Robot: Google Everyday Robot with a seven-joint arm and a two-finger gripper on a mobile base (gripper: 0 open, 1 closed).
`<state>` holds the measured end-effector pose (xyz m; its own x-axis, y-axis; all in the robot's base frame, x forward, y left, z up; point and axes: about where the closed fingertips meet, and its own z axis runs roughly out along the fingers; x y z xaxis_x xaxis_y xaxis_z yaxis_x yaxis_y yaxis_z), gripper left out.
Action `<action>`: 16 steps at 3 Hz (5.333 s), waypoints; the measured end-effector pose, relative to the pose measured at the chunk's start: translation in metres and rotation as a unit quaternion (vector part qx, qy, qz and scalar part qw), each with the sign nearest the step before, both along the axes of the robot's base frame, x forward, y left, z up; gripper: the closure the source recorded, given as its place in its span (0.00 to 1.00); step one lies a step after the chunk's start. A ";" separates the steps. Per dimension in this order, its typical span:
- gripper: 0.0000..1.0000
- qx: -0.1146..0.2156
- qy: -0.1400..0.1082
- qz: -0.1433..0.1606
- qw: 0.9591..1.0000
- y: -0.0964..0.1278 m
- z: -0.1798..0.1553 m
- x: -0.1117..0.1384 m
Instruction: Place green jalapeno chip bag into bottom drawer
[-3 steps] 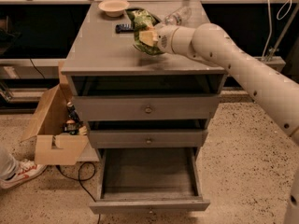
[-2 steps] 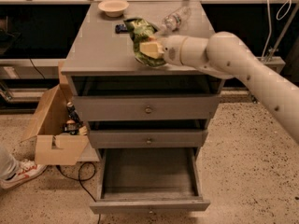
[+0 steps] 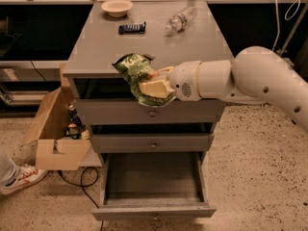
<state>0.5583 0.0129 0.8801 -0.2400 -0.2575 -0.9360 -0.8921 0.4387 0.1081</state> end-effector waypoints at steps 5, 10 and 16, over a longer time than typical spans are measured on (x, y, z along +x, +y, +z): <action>1.00 -0.139 0.146 0.053 0.978 -0.015 -0.300 -0.040; 1.00 -0.163 0.171 0.040 0.971 -0.027 -0.505 0.013; 0.02 -0.027 0.209 0.014 0.978 -0.104 -0.630 0.036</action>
Offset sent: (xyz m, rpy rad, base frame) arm -0.0010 -0.0020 -0.0284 -0.0721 0.0077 0.0103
